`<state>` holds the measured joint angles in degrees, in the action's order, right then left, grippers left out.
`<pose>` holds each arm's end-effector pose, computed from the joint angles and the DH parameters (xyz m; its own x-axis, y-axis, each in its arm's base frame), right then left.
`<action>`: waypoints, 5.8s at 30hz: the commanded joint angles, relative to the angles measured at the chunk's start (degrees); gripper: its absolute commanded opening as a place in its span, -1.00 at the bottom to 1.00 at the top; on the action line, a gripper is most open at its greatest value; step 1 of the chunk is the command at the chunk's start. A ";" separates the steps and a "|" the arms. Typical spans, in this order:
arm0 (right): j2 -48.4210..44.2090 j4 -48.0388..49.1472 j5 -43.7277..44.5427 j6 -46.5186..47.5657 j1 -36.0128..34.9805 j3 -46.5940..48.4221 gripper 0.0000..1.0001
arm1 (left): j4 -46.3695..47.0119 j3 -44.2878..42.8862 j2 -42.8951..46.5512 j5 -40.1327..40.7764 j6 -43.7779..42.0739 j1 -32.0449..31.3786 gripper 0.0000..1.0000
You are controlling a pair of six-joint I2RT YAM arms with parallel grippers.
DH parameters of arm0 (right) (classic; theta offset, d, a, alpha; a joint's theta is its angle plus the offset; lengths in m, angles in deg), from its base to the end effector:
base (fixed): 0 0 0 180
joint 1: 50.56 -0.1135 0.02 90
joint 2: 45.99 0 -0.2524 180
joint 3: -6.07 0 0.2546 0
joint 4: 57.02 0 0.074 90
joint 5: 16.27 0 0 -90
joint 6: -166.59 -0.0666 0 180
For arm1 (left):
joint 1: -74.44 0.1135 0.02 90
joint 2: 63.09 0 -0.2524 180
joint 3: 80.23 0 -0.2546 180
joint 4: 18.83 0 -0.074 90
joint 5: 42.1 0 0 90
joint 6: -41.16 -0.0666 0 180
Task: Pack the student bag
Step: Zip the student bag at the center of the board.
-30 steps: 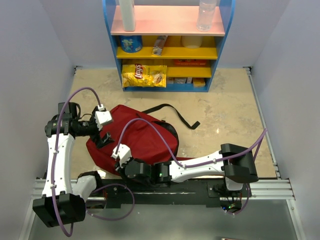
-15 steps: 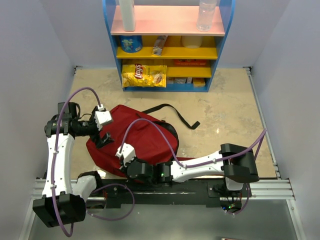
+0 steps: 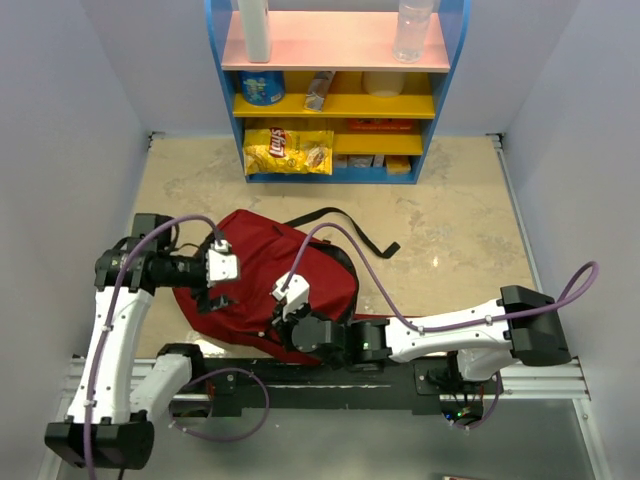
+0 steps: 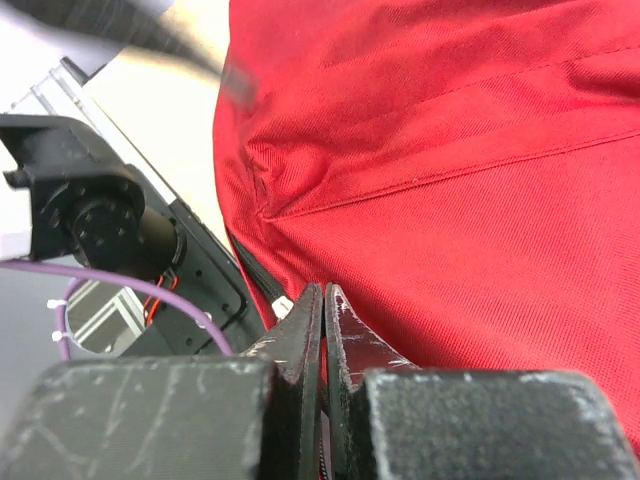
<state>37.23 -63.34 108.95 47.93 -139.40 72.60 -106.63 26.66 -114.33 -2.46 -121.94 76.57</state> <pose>0.0455 0.3514 0.2408 -0.3935 -0.0805 -0.9158 -0.7035 0.6676 0.2436 0.1476 -0.0458 0.2988 0.0124 0.6113 -0.7913 0.9574 0.2212 0.1858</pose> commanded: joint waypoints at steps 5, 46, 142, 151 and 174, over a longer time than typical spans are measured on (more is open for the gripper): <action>-1.22 -1.07 6.52 -1.13 0.24 0.71 -1.00 | -1.24 1.38 -3.51 -0.61 4.10 -17.15 0.96; 7.55 0.06 -3.57 -4.47 15.61 3.95 -1.00 | 38.48 14.84 -15.10 31.38 15.80 -18.93 -1.00; -12.99 -0.19 -13.16 -8.69 27.75 -6.50 -1.00 | 28.89 4.01 -13.00 -0.70 23.08 -28.49 0.42; -14.40 -0.28 -13.95 -10.62 27.67 -8.52 -1.00 | 42.17 9.65 -16.17 10.55 33.72 -33.33 0.22; -16.68 -10.91 -3.76 -8.86 28.02 -8.69 -1.00 | 36.56 9.56 -13.71 16.00 32.67 -38.69 -1.00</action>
<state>23.26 -71.64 98.96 38.60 -111.68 63.07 -65.28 37.83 -130.88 13.91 -87.62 38.30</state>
